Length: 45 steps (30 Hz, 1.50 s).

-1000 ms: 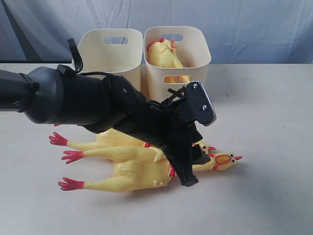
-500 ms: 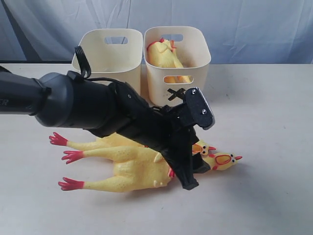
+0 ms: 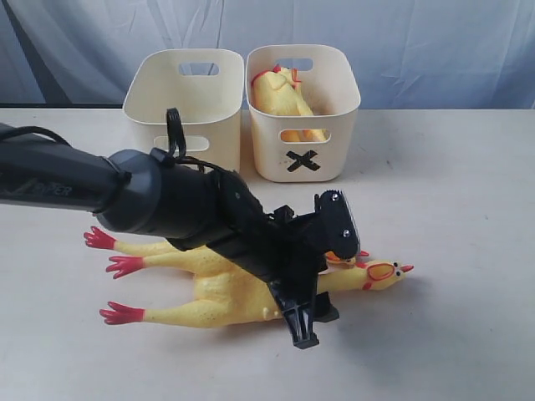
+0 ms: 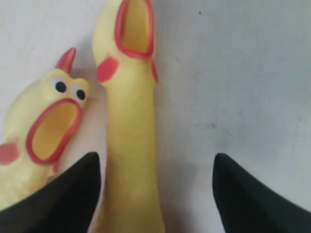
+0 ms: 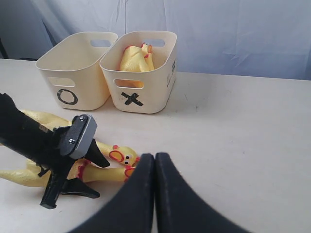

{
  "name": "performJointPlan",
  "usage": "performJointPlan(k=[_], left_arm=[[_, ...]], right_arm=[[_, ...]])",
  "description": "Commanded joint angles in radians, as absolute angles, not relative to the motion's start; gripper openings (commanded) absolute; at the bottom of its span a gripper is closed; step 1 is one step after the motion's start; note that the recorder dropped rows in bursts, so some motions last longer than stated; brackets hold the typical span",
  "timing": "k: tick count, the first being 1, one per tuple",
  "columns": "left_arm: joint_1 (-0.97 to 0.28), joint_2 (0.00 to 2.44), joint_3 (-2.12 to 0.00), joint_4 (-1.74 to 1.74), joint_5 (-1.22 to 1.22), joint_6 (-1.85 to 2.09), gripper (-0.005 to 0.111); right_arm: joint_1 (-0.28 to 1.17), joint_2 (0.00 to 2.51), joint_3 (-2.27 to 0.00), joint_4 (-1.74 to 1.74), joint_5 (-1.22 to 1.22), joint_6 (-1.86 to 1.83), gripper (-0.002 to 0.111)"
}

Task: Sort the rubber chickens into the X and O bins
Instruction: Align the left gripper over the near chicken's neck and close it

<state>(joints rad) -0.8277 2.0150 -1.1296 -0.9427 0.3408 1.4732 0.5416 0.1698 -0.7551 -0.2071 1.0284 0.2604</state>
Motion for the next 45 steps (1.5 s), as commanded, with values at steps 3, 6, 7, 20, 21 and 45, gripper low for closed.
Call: performJointPlan(k=[3, 6, 7, 20, 21, 45], left_arm=[[-0.832, 2.061, -1.131, -0.862, 0.343, 1.469, 0.060], [-0.832, 2.079, -1.131, -0.811, 0.352, 1.469, 0.054], [-0.832, 2.082, -1.131, -0.807, 0.356, 1.469, 0.052], [-0.832, 2.083, -1.131, -0.686, 0.333, 1.469, 0.046], [-0.832, 2.083, -1.131, -0.686, 0.321, 1.469, 0.046], [-0.832, 2.094, -1.131, -0.686, 0.369, 1.464, 0.000]], right_arm=[[0.538, 0.166, -0.751, -0.209, 1.029, 0.255, 0.000], [0.538, 0.166, -0.751, -0.209, 1.029, 0.255, 0.000], [0.538, 0.166, -0.751, -0.209, 1.029, 0.255, 0.000], [0.538, 0.166, -0.751, -0.209, 1.029, 0.255, 0.000], [0.538, 0.166, -0.751, -0.209, 1.029, 0.255, 0.000], [0.538, 0.166, -0.751, -0.209, 1.029, 0.255, 0.000]])
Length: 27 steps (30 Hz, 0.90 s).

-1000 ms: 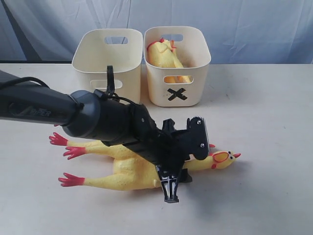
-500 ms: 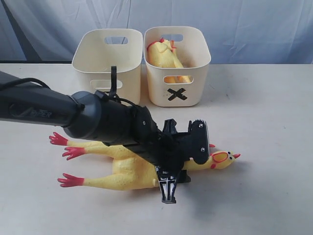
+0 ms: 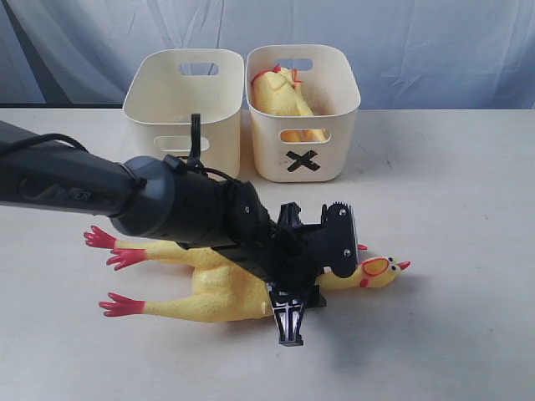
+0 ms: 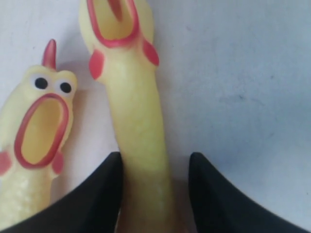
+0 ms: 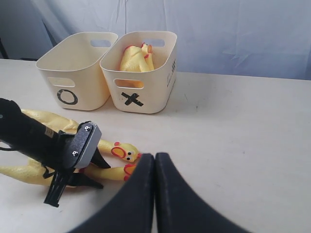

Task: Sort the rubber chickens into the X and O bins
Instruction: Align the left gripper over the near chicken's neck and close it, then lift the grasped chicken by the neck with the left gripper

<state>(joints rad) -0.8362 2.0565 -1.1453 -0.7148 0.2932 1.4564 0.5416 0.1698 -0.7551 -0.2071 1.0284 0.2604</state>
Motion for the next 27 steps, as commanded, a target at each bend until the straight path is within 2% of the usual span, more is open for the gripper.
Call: performJointPlan(k=[1, 16, 27], left_arm=[[-0.832, 2.092, -1.131, -0.686, 0.378, 1.458, 0.000], [-0.832, 1.963, -1.131, -0.675, 0.525, 1.350, 0.000], [-0.832, 1.836, -1.131, -0.678, 0.510, 1.319, 0.000]], right_arm=[[0.538, 0.166, -0.751, -0.209, 1.029, 0.255, 0.000], [0.538, 0.166, -0.751, -0.209, 1.029, 0.255, 0.000], [0.538, 0.166, -0.751, -0.209, 1.029, 0.255, 0.000]])
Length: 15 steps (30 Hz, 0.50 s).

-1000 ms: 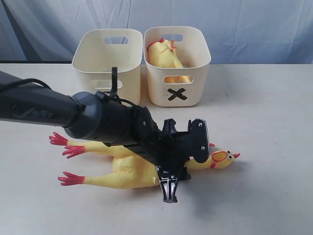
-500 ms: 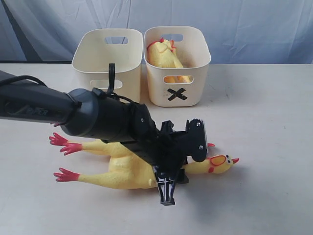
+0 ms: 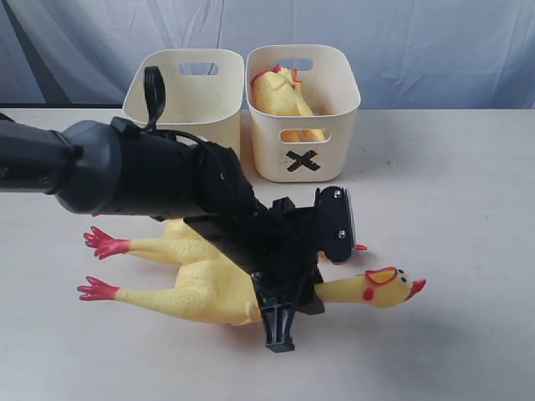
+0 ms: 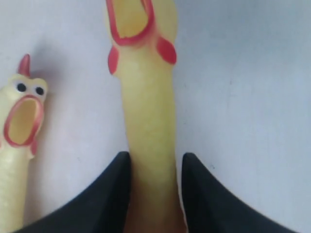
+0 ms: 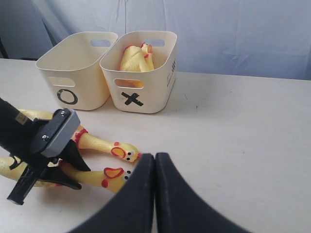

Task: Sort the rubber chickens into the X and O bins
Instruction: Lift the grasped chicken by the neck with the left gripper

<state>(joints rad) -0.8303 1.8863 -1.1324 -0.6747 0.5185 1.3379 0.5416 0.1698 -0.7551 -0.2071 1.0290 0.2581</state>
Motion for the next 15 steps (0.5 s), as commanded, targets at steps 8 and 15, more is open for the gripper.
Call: performJointPlan(k=[8, 15], left_arm=[[-0.832, 1.743, -1.145, -0.704, 0.410, 1.312, 0.000], [-0.830, 1.690, -1.189, -0.704, 0.243, 1.289, 0.000]], right_arm=[[0.538, 0.166, -0.751, -0.209, 1.029, 0.255, 0.000], [0.538, 0.166, -0.751, -0.209, 1.029, 0.255, 0.000]])
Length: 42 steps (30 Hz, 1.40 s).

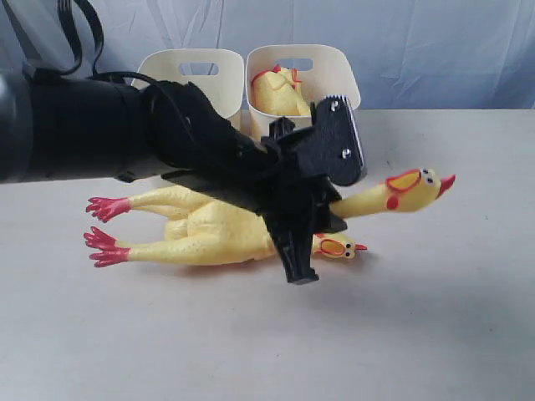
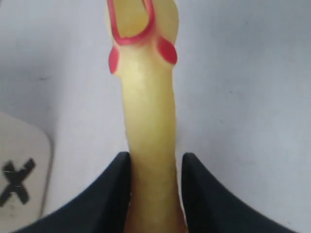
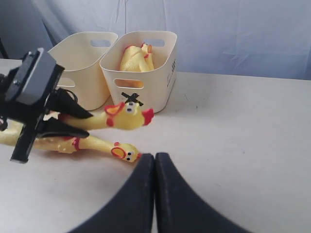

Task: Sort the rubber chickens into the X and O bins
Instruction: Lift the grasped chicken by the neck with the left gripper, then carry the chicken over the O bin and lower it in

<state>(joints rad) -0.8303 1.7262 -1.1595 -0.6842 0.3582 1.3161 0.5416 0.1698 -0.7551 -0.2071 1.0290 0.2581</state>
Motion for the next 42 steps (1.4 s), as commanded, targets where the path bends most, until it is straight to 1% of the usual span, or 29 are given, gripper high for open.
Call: performJointPlan(k=[1, 4, 7, 14, 16, 21, 25, 31, 37, 42], left_arm=[[-0.830, 1.686, -1.196, -0.704, 0.204, 1.289, 0.000], [-0.830, 1.670, -1.203, -0.708, 0.024, 1.289, 0.000], [-0.830, 1.658, -1.203, -0.719, -0.081, 1.289, 0.000], [-0.830, 1.561, -1.203, -0.730, -0.110, 1.289, 0.000], [-0.816, 1.491, -1.203, -0.746, -0.105, 1.289, 0.000], [-0.703, 1.352, -1.203, -0.798, -0.041, 1.289, 0.000], [-0.564, 1.236, -1.203, -0.798, -0.036, 1.289, 0.000], [-0.372, 1.232, -1.205, -0.798, -0.018, 1.260, 0.000], [-0.293, 1.234, -1.205, -0.798, 0.009, 1.256, 0.000], [-0.289, 1.234, -1.205, -0.780, 0.011, 1.258, 0.000]], right_arm=[[0.538, 0.166, -0.751, -0.209, 1.029, 0.255, 0.000], [0.538, 0.166, -0.751, -0.209, 1.029, 0.255, 0.000], [0.538, 0.166, -0.751, -0.209, 1.029, 0.255, 0.000], [0.538, 0.166, -0.751, -0.209, 1.029, 0.255, 0.000], [0.538, 0.166, -0.751, -0.209, 1.029, 0.255, 0.000], [0.538, 0.166, -0.751, -0.209, 1.029, 0.255, 0.000], [0.538, 0.166, -0.751, -0.209, 1.029, 0.255, 0.000], [0.538, 0.166, -0.751, -0.209, 1.029, 0.255, 0.000], [0.538, 0.166, -0.751, -0.209, 1.029, 0.255, 0.000], [0.538, 0.166, -0.751, -0.209, 1.029, 0.255, 0.000]])
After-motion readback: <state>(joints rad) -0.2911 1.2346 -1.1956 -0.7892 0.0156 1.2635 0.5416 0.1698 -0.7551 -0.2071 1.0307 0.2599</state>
